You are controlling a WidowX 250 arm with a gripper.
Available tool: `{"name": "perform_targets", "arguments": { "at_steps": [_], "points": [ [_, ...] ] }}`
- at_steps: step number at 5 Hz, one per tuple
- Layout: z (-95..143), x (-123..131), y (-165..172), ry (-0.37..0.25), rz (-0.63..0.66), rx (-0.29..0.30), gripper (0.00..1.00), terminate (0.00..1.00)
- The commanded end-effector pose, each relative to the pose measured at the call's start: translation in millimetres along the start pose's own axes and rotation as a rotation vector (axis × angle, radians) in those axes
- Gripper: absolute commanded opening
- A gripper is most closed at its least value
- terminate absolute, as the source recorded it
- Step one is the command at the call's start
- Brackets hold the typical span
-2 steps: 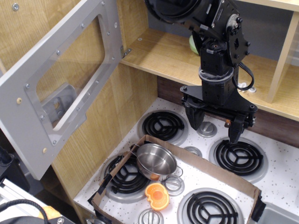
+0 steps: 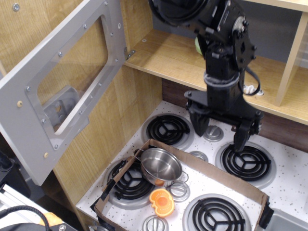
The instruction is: Close microwave
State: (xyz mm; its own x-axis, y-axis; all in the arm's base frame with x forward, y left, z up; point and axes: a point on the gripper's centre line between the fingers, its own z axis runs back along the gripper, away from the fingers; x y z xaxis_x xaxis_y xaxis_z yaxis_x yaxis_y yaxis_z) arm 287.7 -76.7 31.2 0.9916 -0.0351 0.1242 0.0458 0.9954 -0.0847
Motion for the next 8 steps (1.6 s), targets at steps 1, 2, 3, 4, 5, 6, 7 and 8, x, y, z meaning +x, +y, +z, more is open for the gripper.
{"name": "perform_targets", "arguments": {
  "at_steps": [1,2,3,4,5,6,7,8],
  "points": [
    [26.3,-10.9,33.0,-0.033,-0.071,0.019,1.00,0.00],
    [46.3,-25.7,56.4,-0.036,-0.159,0.047,1.00,0.00],
    [79.2,-19.3,83.3,0.020,-0.224,0.076,1.00,0.00],
    [103.7,-36.0,106.3,0.038,-0.236,0.138,1.00,0.00],
    [121.8,-44.6,122.3,0.070,-0.284,0.176,1.00,0.00],
    [143.9,-65.1,138.9,0.135,-0.344,0.216,1.00,0.00],
    [161.2,-73.7,150.7,0.191,-0.438,0.259,1.00,0.00],
    [178.3,-78.4,164.9,0.234,-0.552,0.263,1.00,0.00]
  ]
}}
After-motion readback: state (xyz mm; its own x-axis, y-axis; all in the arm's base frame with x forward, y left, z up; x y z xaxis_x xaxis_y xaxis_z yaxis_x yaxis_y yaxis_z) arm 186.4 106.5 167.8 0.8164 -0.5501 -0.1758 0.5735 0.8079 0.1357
